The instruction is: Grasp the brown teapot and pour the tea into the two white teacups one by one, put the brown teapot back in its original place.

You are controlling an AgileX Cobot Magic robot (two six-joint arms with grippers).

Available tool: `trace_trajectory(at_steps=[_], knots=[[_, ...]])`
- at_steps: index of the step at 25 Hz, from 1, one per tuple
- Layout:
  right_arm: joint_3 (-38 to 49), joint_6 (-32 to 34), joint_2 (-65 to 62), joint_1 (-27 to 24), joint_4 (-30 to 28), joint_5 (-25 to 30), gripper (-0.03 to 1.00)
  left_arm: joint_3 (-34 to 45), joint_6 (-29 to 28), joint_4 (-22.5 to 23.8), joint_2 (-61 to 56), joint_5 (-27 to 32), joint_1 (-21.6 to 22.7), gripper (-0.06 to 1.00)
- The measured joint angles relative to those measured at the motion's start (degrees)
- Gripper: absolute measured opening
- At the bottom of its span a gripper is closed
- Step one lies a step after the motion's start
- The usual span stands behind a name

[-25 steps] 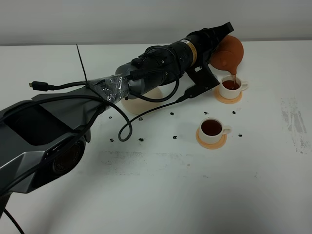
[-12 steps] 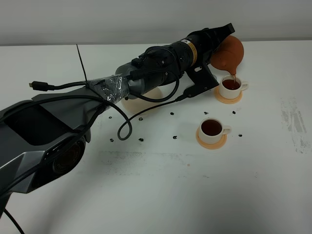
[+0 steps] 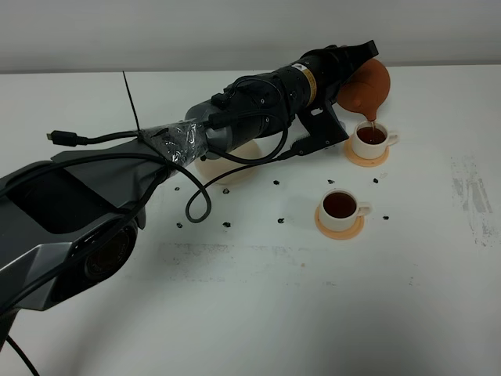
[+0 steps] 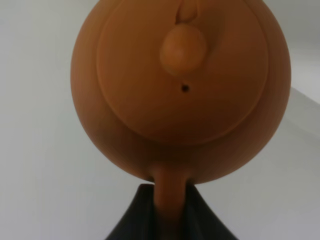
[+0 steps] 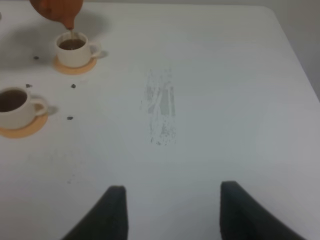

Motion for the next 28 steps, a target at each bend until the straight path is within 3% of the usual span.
trace_trajectory(at_steps=[18,28], knots=[[0.0,0.0,0.0,0.0,0.0,0.0,0.44,0.0,0.0,1.3,0.0,-1.1,0.0,0.11],[0.0,0.0,0.0,0.0,0.0,0.0,0.44,0.0,-8.6,-7.3,-0.5,1.1,0.0,0.11]])
